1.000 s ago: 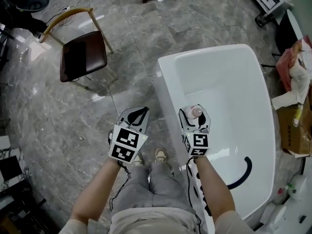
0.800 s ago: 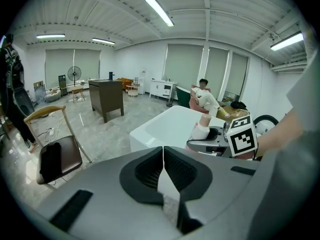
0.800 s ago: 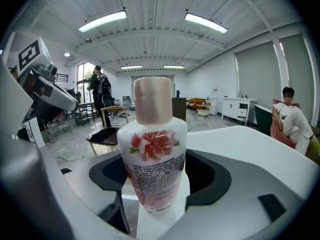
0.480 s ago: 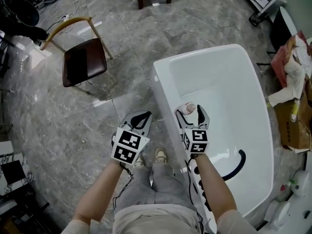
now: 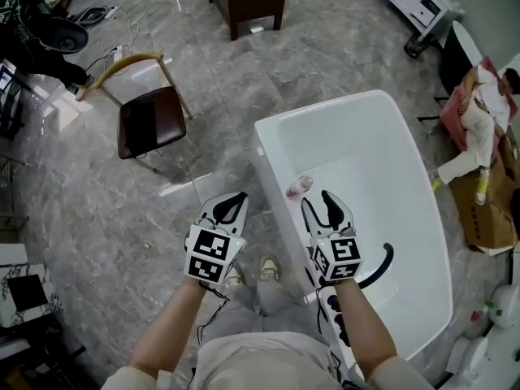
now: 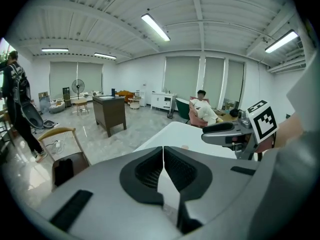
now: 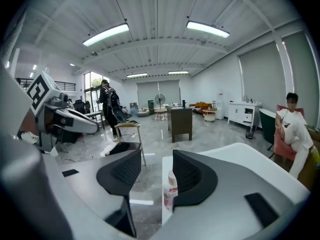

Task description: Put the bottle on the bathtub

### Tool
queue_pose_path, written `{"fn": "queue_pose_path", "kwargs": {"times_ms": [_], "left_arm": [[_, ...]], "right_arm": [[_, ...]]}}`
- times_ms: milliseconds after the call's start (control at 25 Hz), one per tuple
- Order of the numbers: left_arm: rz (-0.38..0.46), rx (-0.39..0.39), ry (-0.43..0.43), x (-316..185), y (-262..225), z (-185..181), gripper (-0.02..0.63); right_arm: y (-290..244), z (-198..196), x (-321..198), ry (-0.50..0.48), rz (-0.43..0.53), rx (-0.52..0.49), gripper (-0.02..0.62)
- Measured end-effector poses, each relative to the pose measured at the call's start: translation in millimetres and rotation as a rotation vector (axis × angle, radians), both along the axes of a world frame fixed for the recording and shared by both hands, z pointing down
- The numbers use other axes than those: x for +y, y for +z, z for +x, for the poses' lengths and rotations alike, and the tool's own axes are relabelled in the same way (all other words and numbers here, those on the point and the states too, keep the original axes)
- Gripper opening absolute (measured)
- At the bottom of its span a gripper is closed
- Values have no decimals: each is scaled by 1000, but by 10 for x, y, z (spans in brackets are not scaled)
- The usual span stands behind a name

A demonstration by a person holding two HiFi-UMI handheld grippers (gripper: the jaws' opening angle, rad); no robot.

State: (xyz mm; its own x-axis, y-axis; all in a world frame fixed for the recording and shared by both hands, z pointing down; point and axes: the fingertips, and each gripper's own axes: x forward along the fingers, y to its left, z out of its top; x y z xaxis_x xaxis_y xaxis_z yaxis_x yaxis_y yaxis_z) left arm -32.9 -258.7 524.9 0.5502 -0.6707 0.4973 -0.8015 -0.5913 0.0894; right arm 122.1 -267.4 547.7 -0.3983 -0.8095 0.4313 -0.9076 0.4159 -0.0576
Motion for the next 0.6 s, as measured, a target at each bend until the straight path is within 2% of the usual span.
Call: {"fn": "queue_pose_path", "kwargs": {"times_ms": [240, 480, 600], "left_arm": [[54, -12, -12, 129, -507, -123, 23], [134, -40, 46, 379, -1014, -76, 23], [169, -9, 45, 514, -1246, -55, 23]], "right_arm": [[-748, -46, 240, -5, 40, -77, 122], [-1430, -161, 477, -44, 104, -96, 55], [-1671, -273, 638, -87, 97, -115, 37]]}}
